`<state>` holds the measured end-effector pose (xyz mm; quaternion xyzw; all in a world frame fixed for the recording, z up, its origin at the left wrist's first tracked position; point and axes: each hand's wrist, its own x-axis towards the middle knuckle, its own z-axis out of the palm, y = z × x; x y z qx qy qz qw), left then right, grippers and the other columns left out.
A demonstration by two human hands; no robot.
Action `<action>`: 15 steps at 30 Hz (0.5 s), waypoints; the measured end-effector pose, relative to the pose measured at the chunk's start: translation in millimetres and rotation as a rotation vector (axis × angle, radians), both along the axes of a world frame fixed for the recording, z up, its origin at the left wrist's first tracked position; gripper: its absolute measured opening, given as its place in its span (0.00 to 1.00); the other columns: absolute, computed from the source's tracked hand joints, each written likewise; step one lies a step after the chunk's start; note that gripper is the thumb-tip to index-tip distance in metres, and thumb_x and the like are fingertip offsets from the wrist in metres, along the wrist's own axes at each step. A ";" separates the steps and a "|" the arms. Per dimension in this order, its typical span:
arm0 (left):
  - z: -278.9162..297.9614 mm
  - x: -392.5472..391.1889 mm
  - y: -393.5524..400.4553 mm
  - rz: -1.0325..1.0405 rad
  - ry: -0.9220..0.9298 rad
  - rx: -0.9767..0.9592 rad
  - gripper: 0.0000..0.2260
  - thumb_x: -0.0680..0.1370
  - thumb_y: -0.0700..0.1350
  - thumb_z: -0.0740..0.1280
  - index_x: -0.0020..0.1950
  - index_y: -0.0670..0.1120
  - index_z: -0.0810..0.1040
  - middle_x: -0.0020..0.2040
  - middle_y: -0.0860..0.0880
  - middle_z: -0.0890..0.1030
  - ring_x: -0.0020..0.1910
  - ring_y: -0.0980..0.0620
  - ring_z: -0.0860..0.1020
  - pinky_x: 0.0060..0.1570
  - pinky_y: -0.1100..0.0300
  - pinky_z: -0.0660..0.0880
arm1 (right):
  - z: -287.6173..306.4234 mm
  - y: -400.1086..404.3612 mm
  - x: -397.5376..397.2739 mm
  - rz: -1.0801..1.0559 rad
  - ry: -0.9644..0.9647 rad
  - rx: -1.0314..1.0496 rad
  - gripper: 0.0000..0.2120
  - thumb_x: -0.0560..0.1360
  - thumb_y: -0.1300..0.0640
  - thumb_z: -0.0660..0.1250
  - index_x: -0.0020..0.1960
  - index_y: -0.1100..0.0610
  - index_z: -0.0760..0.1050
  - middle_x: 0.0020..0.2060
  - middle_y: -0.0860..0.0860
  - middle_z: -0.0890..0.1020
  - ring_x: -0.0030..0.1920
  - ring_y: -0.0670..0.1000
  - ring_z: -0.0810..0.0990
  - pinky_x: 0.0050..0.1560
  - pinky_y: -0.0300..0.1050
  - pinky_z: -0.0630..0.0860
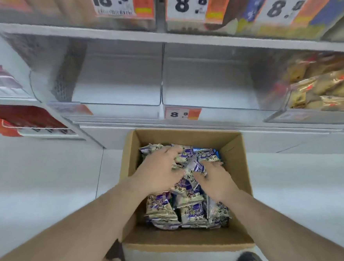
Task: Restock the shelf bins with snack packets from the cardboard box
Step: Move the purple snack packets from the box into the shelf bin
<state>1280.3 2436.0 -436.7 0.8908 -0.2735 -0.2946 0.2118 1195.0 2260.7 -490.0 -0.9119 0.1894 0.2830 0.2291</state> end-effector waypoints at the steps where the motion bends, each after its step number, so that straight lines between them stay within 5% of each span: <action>1: -17.6 1.2 0.0 -0.007 -0.012 -0.038 0.28 0.77 0.51 0.65 0.76 0.51 0.62 0.74 0.50 0.67 0.71 0.50 0.66 0.70 0.54 0.64 | -17.4 0.5 5.0 0.012 -0.036 -0.021 0.29 0.80 0.40 0.56 0.75 0.55 0.62 0.69 0.58 0.70 0.68 0.58 0.69 0.67 0.53 0.69; 8: -129.1 26.3 -10.3 -0.138 -0.180 -0.034 0.28 0.76 0.50 0.64 0.75 0.51 0.63 0.73 0.51 0.68 0.71 0.52 0.66 0.70 0.50 0.64 | -114.9 -20.1 36.8 0.055 -0.260 -0.217 0.26 0.79 0.41 0.59 0.69 0.56 0.69 0.62 0.57 0.75 0.63 0.59 0.72 0.61 0.51 0.71; 15: -151.7 32.8 -22.7 -0.267 -0.365 0.033 0.27 0.77 0.52 0.63 0.75 0.51 0.62 0.72 0.51 0.68 0.70 0.50 0.67 0.68 0.51 0.66 | -144.0 -26.2 56.7 0.066 -0.361 -0.293 0.28 0.79 0.39 0.56 0.72 0.54 0.66 0.66 0.57 0.71 0.67 0.59 0.69 0.65 0.52 0.69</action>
